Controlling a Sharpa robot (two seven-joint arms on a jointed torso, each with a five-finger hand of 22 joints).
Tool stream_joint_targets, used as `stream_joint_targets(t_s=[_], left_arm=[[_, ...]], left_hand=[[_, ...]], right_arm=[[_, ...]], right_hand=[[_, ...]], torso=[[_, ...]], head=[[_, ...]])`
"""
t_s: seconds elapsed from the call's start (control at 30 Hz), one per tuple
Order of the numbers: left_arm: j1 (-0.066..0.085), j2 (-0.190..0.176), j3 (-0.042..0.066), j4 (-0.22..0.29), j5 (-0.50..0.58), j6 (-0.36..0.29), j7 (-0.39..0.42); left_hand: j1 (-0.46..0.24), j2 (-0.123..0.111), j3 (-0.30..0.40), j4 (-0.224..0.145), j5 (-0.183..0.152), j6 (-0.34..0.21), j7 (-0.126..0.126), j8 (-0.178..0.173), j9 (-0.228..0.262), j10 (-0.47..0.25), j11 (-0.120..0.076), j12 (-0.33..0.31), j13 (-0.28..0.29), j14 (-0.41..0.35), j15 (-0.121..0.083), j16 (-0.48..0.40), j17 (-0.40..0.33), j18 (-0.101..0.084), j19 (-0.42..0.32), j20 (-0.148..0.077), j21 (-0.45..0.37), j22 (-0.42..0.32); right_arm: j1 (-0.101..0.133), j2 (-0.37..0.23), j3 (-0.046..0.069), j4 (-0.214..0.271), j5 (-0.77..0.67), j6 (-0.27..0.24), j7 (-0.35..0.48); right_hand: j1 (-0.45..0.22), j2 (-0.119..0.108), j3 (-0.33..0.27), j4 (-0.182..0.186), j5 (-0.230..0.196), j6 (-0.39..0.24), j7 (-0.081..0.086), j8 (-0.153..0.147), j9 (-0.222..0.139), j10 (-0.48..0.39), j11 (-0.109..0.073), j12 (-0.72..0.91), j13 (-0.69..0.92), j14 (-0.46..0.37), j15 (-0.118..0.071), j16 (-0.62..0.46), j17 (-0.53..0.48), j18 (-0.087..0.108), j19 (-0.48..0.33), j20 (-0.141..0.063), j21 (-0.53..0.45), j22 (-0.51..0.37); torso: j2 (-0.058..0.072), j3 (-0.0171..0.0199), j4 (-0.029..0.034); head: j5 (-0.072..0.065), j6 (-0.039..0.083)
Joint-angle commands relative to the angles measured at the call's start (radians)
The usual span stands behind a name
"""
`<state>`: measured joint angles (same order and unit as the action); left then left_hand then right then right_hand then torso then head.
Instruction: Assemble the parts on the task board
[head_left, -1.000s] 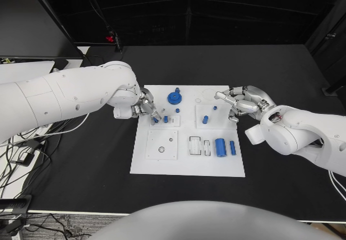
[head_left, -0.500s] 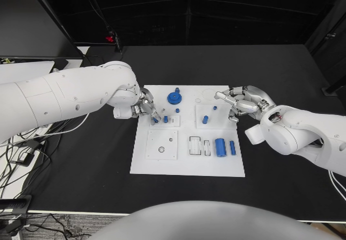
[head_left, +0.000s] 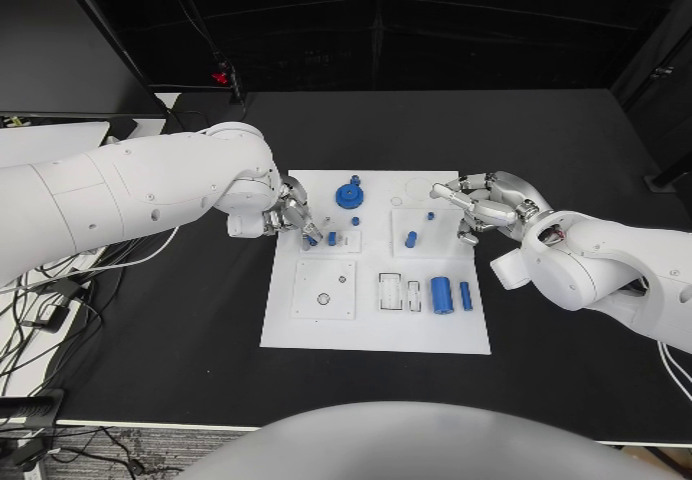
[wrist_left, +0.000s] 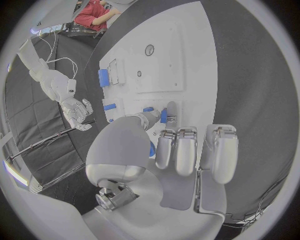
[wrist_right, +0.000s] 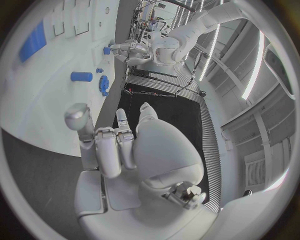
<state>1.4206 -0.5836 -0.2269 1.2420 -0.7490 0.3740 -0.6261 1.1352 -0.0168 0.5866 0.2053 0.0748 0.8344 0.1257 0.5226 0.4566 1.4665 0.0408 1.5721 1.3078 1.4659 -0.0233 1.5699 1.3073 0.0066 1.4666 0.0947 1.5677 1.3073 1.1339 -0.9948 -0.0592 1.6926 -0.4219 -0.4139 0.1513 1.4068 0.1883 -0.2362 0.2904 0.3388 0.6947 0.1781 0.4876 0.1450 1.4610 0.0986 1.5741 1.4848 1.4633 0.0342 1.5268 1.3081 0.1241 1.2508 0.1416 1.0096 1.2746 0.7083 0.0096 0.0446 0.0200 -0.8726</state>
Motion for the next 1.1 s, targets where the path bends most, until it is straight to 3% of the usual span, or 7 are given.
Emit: stream_joint_targets(t_s=[0.03,0.47,0.93,1.1], left_arm=[[-0.01,-0.003,-0.008,-0.004,-0.033,0.011,-0.032],[-0.01,-0.01,-0.008,-0.004,-0.033,0.016,-0.038],[-0.01,-0.004,-0.008,-0.007,-0.032,0.036,-0.027],[-0.01,0.0,-0.008,-0.008,-0.032,0.045,-0.024]], left_hand=[[0.005,0.005,-0.004,0.005,0.004,-0.073,-0.016,0.0,-0.012,0.104,0.007,-0.001,0.263,0.105,0.01,0.001,0.264,-0.007,0.104,0.007,0.003,0.263],[0.004,0.005,-0.005,0.008,0.004,-0.071,-0.016,0.001,-0.012,0.104,0.007,-0.001,0.263,0.105,0.01,0.001,0.264,-0.007,0.104,0.007,0.003,0.263],[-0.037,-0.025,-0.049,0.058,-0.006,-0.07,-0.015,0.0,-0.023,0.104,0.008,-0.001,0.263,0.105,0.012,0.001,0.264,-0.007,0.104,0.01,0.003,0.263],[-0.038,-0.028,-0.052,0.059,-0.007,-0.07,-0.015,0.0,-0.024,0.104,0.008,-0.001,0.263,0.105,0.012,0.001,0.264,-0.007,0.104,0.01,0.003,0.263]], right_arm=[[0.001,0.0,0.0,0.002,-0.002,0.005,0.007],[0.001,0.001,0.0,0.002,-0.002,0.005,0.006],[0.001,0.002,0.0,0.002,-0.002,0.005,0.007],[0.001,0.002,0.0,0.001,-0.002,0.005,0.007]], right_hand=[[0.007,-0.001,-0.006,0.001,0.004,-0.007,-0.001,0.004,-0.001,0.11,0.002,-0.003,0.086,0.055,0.0,-0.001,0.177,0.006,-0.007,0.0,-0.004,0.001],[0.007,-0.001,-0.006,0.001,0.004,-0.007,-0.001,0.004,-0.001,0.11,0.002,-0.003,0.086,0.055,0.0,-0.001,0.177,0.006,-0.007,0.0,-0.004,0.001],[0.007,-0.001,-0.006,0.001,0.004,-0.007,-0.001,0.004,-0.001,0.11,0.002,-0.003,0.086,0.055,0.0,-0.001,0.177,0.006,-0.007,0.0,-0.004,0.001],[0.007,-0.001,-0.006,0.001,0.004,-0.007,-0.001,0.004,-0.001,0.11,0.002,-0.003,0.086,0.055,0.0,-0.001,0.177,0.006,-0.007,0.0,-0.004,0.001]], torso=[[0.0,0.0003,0.0007],[0.0,-0.0009,-0.001],[0.0,-0.0004,-0.0009],[0.0,-0.0007,-0.001]], head=[[0.002,0.0],[0.005,0.0],[0.002,0.0],[0.002,0.0]])
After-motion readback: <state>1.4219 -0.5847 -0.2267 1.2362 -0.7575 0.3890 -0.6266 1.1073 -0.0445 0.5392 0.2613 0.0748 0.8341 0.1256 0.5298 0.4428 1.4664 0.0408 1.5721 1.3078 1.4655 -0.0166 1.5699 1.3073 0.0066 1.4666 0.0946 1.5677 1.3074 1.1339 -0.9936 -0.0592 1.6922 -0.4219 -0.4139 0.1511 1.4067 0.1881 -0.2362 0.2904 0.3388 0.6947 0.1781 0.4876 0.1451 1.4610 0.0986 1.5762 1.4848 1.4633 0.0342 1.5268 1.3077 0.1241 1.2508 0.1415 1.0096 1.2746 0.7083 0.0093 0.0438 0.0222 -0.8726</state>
